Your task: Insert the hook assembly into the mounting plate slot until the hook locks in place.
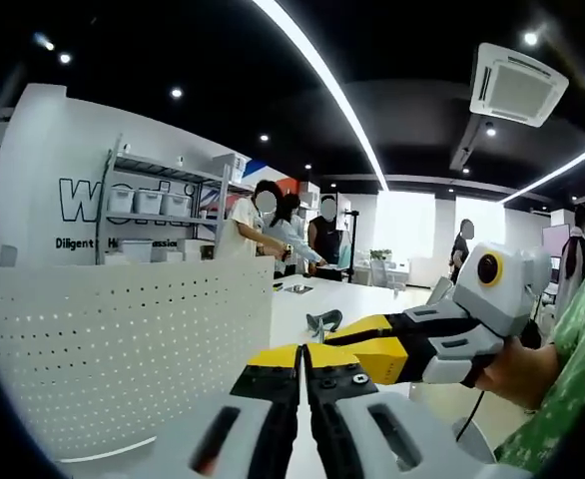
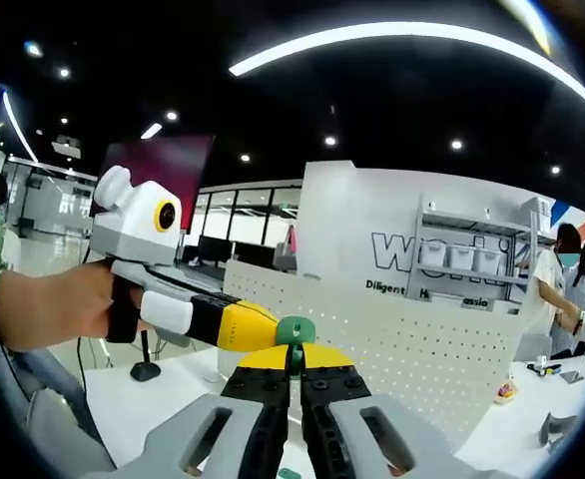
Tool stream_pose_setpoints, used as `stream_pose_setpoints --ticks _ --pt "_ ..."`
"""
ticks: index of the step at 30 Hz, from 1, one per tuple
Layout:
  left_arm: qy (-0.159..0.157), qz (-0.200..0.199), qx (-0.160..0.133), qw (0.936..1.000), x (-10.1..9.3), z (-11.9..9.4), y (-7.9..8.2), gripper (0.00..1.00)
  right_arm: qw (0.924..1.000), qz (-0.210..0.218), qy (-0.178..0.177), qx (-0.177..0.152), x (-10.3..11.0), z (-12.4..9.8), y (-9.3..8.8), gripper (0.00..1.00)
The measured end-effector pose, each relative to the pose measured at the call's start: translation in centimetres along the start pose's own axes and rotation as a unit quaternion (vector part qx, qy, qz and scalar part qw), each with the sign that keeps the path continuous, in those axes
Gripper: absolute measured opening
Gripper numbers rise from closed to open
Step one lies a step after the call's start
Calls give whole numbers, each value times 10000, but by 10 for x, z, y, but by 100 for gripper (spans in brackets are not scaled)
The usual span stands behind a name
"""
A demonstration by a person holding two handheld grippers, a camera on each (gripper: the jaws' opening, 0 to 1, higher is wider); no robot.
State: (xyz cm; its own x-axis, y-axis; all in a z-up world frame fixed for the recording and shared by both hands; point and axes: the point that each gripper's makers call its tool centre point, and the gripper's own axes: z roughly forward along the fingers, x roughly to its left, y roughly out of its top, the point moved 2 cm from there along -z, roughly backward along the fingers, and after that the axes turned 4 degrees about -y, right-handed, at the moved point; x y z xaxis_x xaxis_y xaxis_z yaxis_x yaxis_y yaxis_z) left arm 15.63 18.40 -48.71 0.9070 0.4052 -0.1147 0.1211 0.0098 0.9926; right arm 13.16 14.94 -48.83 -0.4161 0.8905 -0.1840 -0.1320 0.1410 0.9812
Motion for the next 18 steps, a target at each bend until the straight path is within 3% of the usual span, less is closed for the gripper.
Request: stream_pose_setpoints --ticks 10,18 --pt "6 141 6 9999 1 2 -1 2 10000 30 -44 3 -1 0 -1 1" --pt "102 281 -4 9996 5 -1 0 12 9999 8 -108 7 -4 -1 0 1"
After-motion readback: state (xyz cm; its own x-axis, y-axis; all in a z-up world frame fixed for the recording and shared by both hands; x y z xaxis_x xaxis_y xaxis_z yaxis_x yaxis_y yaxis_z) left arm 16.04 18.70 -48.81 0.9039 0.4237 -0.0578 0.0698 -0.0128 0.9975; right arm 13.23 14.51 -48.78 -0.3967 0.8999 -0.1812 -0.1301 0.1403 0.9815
